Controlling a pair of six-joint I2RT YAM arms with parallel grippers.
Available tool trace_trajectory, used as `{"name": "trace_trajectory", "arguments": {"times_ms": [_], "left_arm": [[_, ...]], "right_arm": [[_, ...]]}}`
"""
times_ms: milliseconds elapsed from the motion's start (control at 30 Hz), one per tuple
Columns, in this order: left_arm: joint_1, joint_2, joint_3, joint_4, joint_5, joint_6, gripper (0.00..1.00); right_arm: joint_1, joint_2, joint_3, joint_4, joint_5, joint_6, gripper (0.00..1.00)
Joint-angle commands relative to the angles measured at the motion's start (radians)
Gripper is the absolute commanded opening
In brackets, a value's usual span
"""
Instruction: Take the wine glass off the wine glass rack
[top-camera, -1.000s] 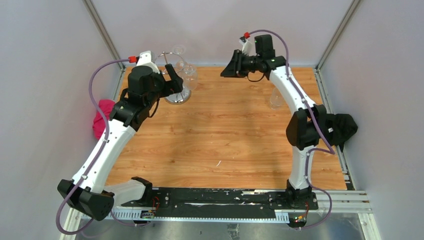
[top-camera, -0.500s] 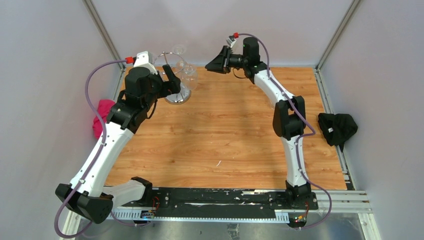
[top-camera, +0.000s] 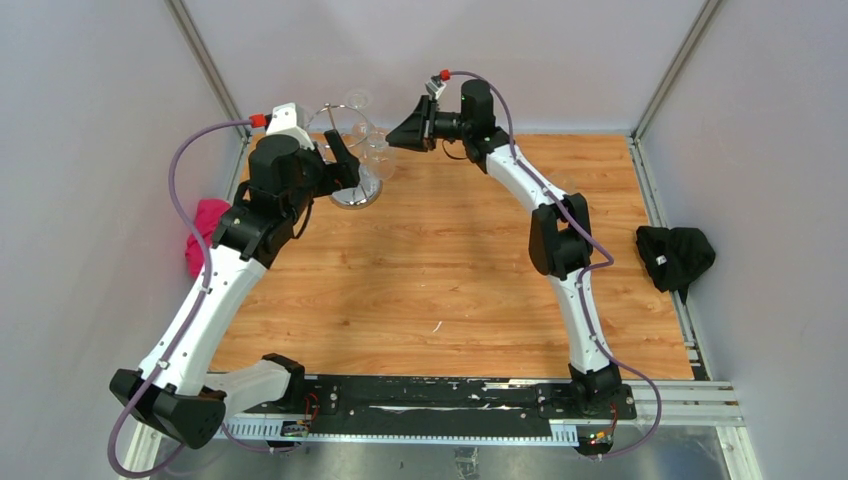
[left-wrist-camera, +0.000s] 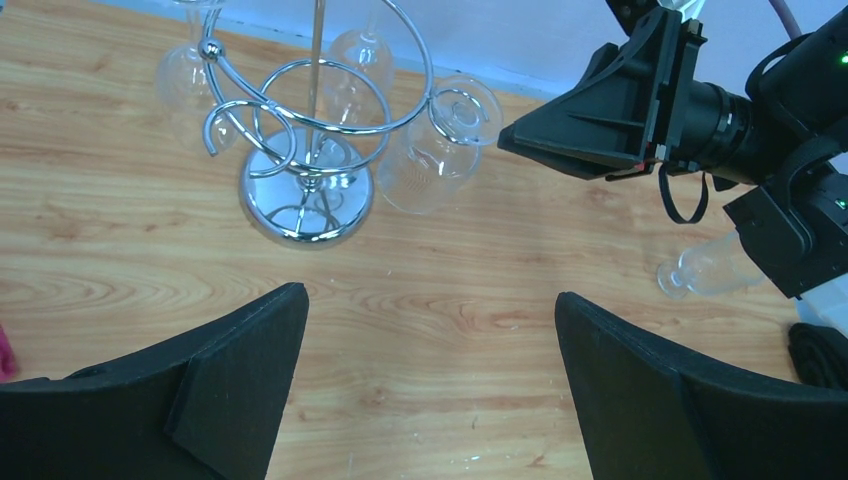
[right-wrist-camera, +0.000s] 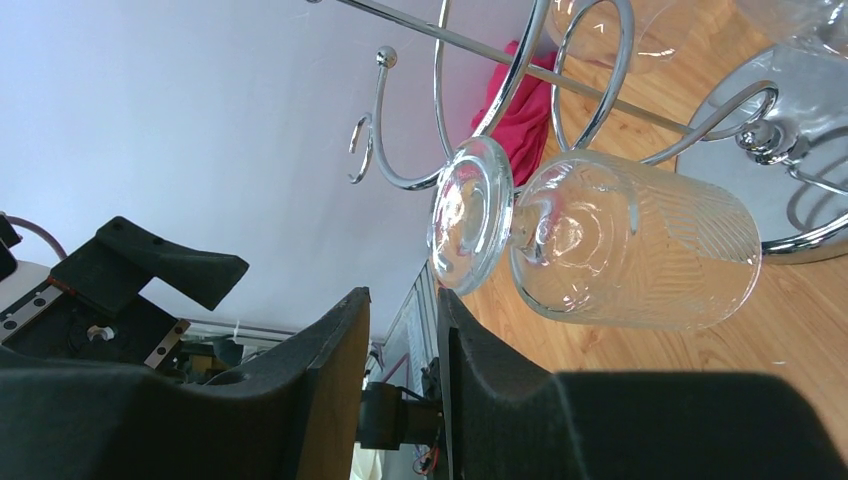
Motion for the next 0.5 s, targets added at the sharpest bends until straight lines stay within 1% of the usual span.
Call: {"name": "trace_trajectory", "arguments": {"times_ms": [0, 133, 267, 467], "left_arm": [[-0.005, -0.026, -0.010, -0.012, -0.023, 0.018, 1.00], [-0.005, -0.033, -0.011, -0.017, -0.031, 0.023, 1.00], [-0.005, -0.036, -0.014, -0.013, -0.035, 0.024, 1.00], [-0.005, -0.029, -0.016, -0.011, -0.026, 0.023, 1.00]], "right_arm": [[0.006, 0.013, 0.014, 0.032, -0.014, 0.018, 0.36], [0.007, -0.008, -0.031, 0.065, -0.020, 0.034, 0.35], [0.008, -0.038, -0.077, 0.058, -0.016, 0.013, 0.35], [0.009, -0.023, -0.086, 0.055, -0.011, 0.012, 0.35]]}}
